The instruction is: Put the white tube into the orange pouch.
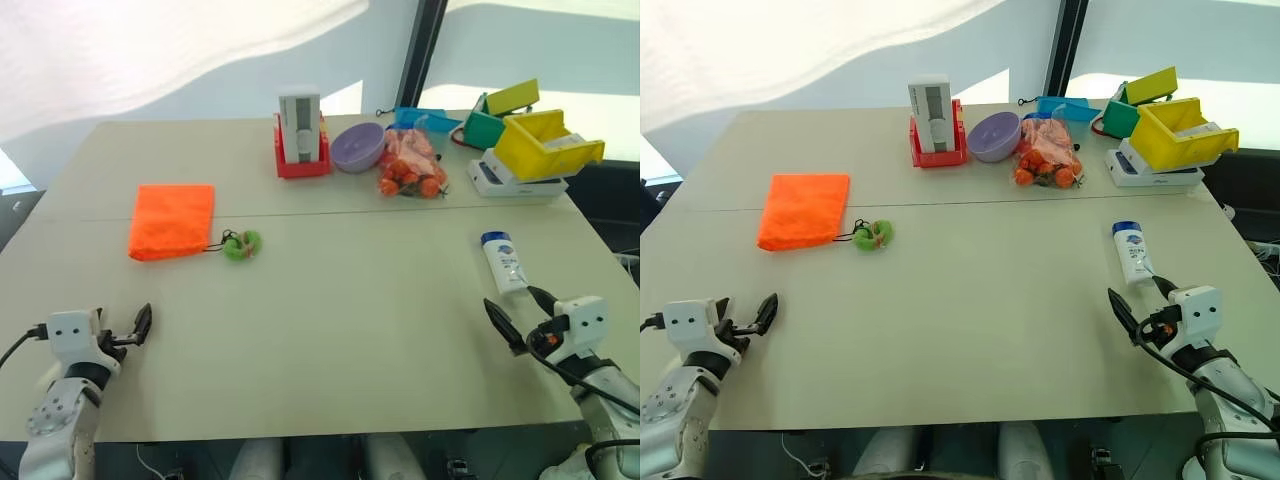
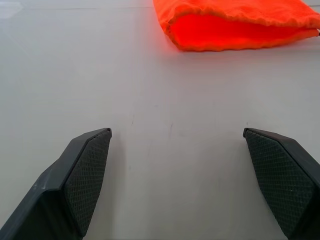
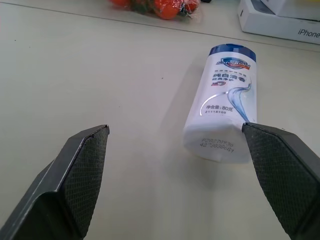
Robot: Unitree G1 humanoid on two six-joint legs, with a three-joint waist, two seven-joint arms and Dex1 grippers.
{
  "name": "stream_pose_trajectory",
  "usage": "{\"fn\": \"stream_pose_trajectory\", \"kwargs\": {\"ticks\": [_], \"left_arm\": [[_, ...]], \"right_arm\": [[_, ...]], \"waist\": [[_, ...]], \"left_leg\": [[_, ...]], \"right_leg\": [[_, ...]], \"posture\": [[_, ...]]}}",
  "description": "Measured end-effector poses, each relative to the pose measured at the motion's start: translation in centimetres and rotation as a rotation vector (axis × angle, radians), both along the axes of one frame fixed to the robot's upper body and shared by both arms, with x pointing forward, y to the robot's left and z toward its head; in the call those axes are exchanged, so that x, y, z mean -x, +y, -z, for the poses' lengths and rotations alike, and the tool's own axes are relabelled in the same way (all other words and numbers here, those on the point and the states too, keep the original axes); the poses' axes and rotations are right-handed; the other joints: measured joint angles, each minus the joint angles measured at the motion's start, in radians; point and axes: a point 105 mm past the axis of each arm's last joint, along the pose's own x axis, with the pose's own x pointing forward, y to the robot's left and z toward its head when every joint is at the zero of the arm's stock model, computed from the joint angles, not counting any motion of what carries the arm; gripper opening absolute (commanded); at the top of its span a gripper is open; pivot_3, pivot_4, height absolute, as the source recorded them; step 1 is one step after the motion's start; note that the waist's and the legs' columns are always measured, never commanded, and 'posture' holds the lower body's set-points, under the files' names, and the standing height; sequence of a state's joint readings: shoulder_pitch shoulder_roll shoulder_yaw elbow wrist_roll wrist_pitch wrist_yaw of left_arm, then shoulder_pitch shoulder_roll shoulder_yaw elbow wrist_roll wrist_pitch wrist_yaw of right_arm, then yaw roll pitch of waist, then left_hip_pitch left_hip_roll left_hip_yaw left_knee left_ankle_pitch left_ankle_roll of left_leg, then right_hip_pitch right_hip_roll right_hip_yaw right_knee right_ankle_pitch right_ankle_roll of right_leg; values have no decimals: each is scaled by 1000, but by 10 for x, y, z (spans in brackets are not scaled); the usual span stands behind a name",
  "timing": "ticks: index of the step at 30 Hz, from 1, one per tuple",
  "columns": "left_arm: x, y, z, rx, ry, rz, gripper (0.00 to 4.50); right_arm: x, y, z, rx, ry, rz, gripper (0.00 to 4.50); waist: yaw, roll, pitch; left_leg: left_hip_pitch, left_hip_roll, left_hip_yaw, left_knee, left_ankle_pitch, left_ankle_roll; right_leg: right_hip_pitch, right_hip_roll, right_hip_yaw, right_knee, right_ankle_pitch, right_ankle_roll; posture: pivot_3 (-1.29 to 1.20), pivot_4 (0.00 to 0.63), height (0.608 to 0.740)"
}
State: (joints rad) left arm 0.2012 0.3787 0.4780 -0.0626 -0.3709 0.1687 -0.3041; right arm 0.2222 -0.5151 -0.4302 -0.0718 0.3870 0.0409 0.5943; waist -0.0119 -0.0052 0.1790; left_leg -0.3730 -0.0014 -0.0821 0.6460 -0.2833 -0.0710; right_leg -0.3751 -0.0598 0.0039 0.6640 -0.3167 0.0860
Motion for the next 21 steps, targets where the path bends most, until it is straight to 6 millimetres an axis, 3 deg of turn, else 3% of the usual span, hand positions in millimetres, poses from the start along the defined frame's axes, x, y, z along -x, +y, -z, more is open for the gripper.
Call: {"fn": "stream_pose_trajectory", "kwargs": {"ticks": [11,21], "left_arm": [[-2,-1,0,17,-13,-30,4500],[-9,-14,-2,-6,-42,-32,4500]], "right_arm": [[-4,9,-2,-4,-3,-31,4417],[-4,85,-7,-27,41,-378,4417]], "waist": [[0,0,0],[1,0,0]], "left_leg": [[0,0,0,0,0,0],[0,-1,0,0,0,0]], "right_leg": [[0,0,0,0,0,0],[0,0,0,0,0,0]], "posture": [[0,150,740],[0,150,740]]}}
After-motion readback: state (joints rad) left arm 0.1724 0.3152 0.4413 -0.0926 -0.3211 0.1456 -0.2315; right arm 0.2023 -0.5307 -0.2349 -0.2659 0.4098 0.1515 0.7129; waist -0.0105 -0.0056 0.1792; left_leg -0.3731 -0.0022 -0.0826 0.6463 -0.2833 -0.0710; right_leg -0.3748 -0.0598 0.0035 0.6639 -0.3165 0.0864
